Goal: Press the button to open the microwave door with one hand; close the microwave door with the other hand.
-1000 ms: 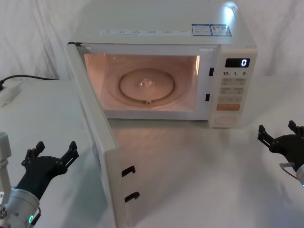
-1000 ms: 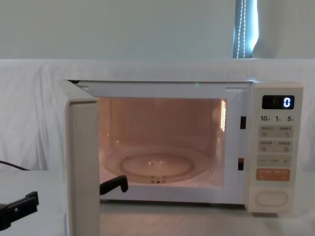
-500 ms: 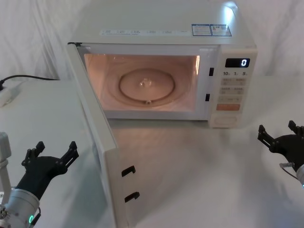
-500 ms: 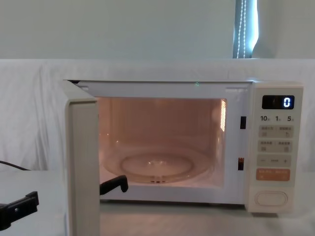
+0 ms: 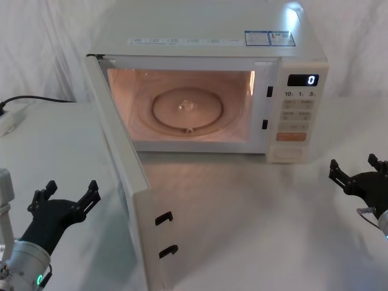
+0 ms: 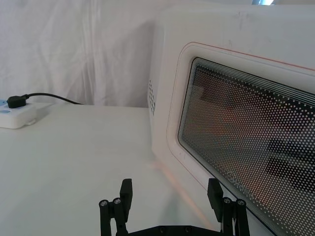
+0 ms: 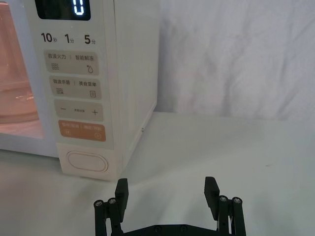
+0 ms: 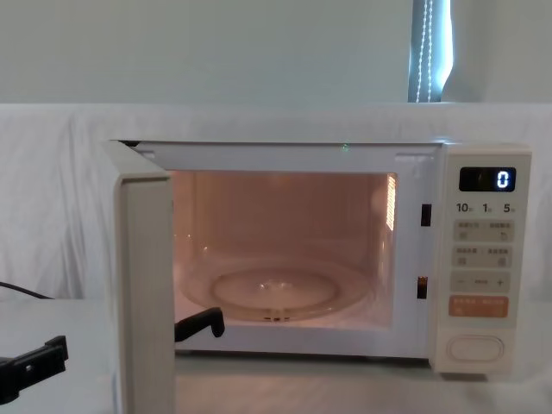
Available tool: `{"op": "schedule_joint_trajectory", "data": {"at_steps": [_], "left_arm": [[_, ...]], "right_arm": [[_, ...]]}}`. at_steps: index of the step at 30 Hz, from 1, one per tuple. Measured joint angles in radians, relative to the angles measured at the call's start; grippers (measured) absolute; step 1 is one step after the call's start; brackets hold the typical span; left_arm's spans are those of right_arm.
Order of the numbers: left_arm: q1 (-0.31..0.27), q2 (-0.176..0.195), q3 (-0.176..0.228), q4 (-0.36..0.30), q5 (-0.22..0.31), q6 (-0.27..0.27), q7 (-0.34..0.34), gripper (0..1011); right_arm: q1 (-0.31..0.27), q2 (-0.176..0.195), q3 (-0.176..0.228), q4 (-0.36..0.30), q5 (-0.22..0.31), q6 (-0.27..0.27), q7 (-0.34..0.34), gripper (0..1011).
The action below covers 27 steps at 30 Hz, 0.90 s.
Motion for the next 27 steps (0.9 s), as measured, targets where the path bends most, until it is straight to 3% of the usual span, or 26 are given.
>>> {"op": "schedule_joint_trajectory", "data": {"at_steps": [13, 22, 27], "left_arm": [[0.000, 0.000, 0.000, 0.000, 0.000, 0.000, 0.000, 979], [0.000, 0.000, 0.000, 0.000, 0.000, 0.000, 0.000, 762], [0.000, 0.000, 0.000, 0.000, 0.000, 0.000, 0.000, 561]], "right_arm": [[0.000, 0.000, 0.000, 0.000, 0.000, 0.000, 0.000, 1002], [0.000, 0.000, 0.000, 0.000, 0.000, 0.000, 0.000, 1002], [0.000, 0.000, 0.000, 0.000, 0.000, 0.000, 0.000, 1002]]}}
